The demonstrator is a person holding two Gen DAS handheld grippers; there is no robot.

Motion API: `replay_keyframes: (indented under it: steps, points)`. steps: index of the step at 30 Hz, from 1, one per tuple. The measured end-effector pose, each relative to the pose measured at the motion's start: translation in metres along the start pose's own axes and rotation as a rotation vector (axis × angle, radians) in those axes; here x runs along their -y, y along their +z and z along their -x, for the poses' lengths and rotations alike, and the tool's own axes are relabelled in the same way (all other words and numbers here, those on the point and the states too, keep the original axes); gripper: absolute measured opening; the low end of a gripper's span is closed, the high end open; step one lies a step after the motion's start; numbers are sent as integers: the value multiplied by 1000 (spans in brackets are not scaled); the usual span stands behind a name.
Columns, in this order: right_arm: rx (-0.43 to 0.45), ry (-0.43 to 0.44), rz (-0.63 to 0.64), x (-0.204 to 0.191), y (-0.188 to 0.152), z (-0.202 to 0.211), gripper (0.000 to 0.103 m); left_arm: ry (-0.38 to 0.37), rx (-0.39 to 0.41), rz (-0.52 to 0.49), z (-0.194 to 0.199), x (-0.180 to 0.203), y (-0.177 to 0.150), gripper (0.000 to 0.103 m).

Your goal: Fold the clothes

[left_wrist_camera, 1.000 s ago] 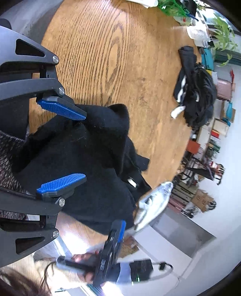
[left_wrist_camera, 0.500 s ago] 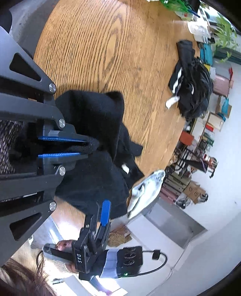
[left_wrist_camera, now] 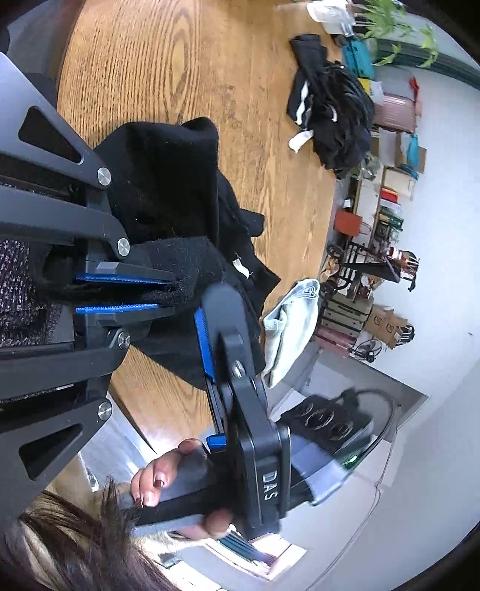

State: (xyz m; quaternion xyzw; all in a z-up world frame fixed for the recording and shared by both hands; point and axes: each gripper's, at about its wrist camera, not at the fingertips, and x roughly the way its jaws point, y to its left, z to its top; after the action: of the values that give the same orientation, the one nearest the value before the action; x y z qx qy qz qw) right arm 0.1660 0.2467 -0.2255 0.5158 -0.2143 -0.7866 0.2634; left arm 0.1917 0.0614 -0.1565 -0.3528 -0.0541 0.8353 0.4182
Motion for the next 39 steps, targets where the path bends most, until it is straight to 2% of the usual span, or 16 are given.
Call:
replay_keyframes:
  steps: [5,7,9,11,13,14,16,18,24,28,32,33,34,35,37,39]
  points:
    - [-122,4,-127,5,6,-26,72,-35,10,-57,3,11,-3,9]
    - [-138,8,-172,11,6,-31,71,-47,-1,-81,0,18,-5,9]
    - [-143,-13,-195,15,6,-35,59,-44,-13,-97,-5,22,-5,9]
    - [-137,-49,-189,18,5,-39,36,-35,-24,-96,-7,22,-5,9]
    - [-124,-55,-188,22,3,-39,31,-8,-40,-82,-9,21,-4,14]
    - [-119,-53,-189,24,1,-39,28,29,-48,-89,-9,21,-3,20]
    - [-112,-46,-201,28,1,-37,27,95,-47,-108,-7,23,-4,68]
    - [-108,-44,-204,29,1,-35,27,152,-39,-129,-4,25,-5,77]
    - [-97,-42,-196,29,3,-32,27,182,-106,-140,-15,15,-16,77]
    - [-88,-31,-200,29,3,-29,27,157,-95,-110,-36,13,-12,77]
    - [-79,-14,-212,32,2,-26,27,186,-106,-117,-56,15,-4,73]
    - [-76,-9,-216,33,2,-25,27,208,-101,-123,-58,16,-3,56]
    - [-74,-5,-219,34,2,-24,29,222,-100,-117,-58,14,-2,33]
    - [-69,5,-216,33,2,-22,35,239,-100,-82,-58,7,-1,25]
    - [-40,20,-229,37,3,-10,57,246,-107,-12,-55,-7,1,15]
    - [21,-4,-240,45,6,10,59,211,-96,31,-48,-17,1,15]
